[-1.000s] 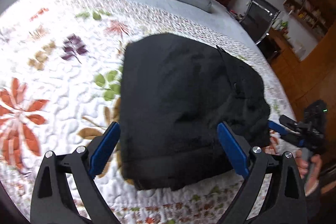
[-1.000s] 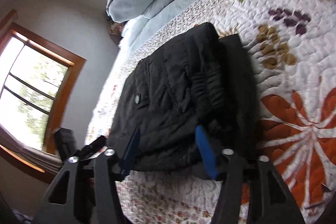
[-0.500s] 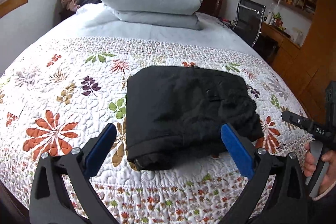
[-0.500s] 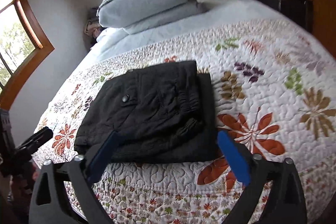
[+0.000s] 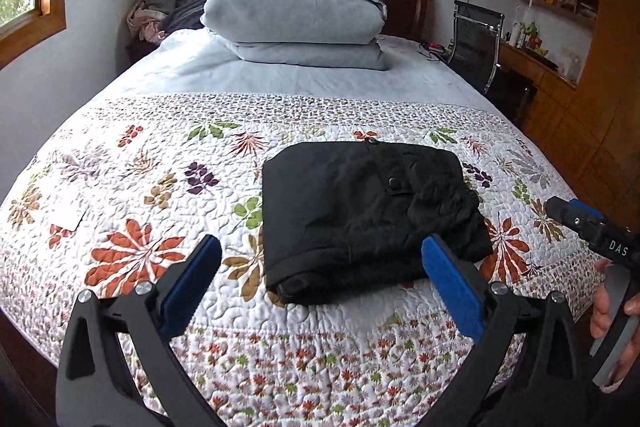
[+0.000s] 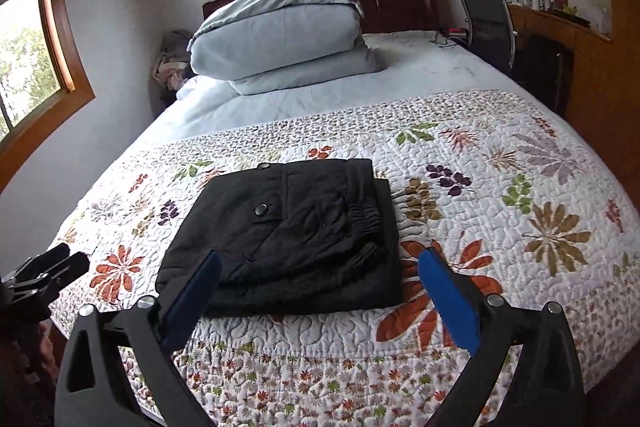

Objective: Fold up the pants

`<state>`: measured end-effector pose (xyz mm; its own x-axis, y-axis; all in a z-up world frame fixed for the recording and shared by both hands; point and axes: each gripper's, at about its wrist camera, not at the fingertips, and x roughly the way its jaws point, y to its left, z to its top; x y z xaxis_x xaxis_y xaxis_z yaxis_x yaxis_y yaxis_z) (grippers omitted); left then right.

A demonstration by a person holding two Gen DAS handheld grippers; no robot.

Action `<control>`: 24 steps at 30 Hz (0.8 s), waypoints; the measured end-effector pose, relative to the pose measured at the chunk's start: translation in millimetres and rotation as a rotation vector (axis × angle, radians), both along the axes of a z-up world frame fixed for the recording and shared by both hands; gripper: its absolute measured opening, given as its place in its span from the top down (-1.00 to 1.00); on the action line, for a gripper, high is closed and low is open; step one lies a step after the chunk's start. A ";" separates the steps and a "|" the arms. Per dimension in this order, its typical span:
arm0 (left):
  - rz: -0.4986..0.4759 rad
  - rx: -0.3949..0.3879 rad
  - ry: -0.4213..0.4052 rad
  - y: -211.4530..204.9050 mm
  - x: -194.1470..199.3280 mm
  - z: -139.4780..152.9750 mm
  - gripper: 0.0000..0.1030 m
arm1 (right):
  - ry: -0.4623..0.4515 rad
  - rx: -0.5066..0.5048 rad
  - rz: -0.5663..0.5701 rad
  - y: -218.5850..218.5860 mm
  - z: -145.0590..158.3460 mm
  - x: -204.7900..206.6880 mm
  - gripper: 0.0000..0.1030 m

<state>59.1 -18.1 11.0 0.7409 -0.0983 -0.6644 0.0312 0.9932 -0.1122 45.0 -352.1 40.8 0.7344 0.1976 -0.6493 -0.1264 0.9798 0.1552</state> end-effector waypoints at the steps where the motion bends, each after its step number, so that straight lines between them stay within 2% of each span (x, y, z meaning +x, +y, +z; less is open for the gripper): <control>1: 0.001 -0.002 0.000 0.7 -2.2 0.5 -0.95 | 0.000 -0.015 -0.002 1.4 1.7 -2.4 -0.93; 5: 0.003 -0.017 0.020 3.8 -9.8 0.5 -0.95 | -0.001 -0.047 -0.031 7.8 7.3 -14.8 -0.93; 10: 0.003 0.012 -0.003 1.0 -22.8 5.0 -0.95 | -0.012 -0.084 -0.043 18.6 9.4 -31.9 -0.93; 13: -0.010 -0.001 -0.008 0.0 -28.7 8.0 -0.95 | 0.000 -0.104 -0.047 23.4 6.4 -37.7 -0.93; 16: -0.018 -0.024 -0.009 0.5 -34.6 10.7 -0.95 | 0.003 -0.113 -0.058 23.7 4.9 -43.6 -0.93; 21: -0.003 0.000 -0.012 -0.9 -42.2 13.2 -0.95 | -0.010 -0.122 -0.068 20.8 10.1 -49.8 -0.93; 24: -0.008 -0.012 -0.024 0.0 -47.4 13.6 -0.95 | -0.021 -0.134 -0.073 19.1 13.7 -52.5 -0.93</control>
<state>11.7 -18.1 24.5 0.7557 -0.1121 -0.6453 0.0422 0.9915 -0.1229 -7.5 -333.0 54.5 0.7573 0.0556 -0.6507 -0.0556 0.9982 0.0206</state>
